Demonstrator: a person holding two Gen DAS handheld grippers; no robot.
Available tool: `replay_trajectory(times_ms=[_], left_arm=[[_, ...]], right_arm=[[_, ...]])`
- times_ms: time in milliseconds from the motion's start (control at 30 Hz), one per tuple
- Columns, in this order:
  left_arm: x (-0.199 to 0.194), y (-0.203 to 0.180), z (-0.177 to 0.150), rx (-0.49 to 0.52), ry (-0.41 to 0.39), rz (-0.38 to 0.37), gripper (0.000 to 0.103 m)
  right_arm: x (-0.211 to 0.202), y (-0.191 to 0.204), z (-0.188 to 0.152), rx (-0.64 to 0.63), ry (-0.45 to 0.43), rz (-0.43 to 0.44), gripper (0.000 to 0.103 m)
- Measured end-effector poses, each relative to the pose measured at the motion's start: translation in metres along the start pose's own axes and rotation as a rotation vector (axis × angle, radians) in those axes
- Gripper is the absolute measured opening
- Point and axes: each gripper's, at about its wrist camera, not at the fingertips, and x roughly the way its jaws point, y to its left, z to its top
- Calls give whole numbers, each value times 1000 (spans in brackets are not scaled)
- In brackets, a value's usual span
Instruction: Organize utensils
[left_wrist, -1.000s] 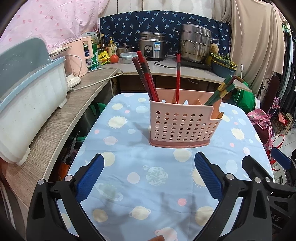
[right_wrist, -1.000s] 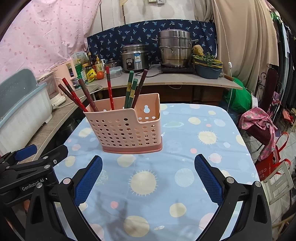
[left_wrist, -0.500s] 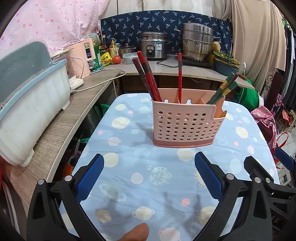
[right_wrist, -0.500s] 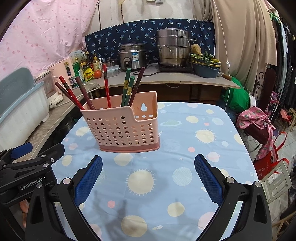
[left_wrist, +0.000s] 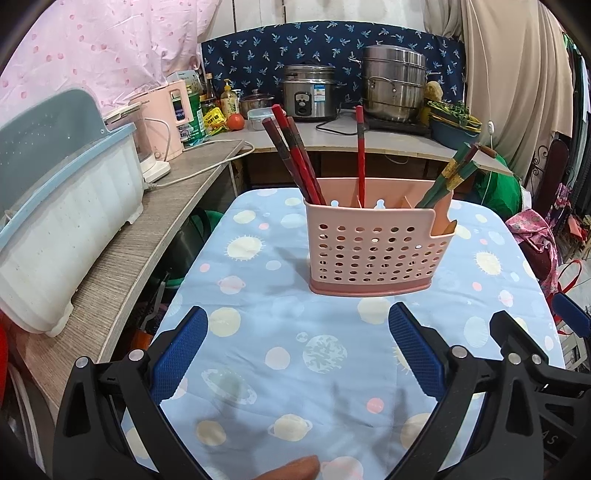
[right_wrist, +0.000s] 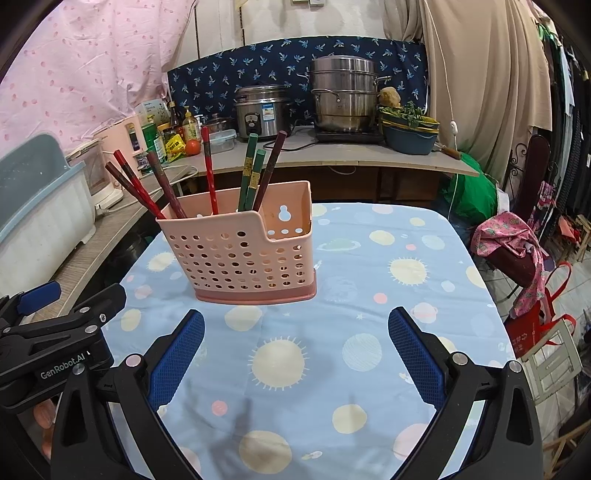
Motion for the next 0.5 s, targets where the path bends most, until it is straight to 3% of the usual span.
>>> replay_trajectory(times_ms=[500], left_arm=[[12, 3, 2, -14, 28, 8, 94]], right_arm=[[13, 4, 1, -4, 20, -8, 96]])
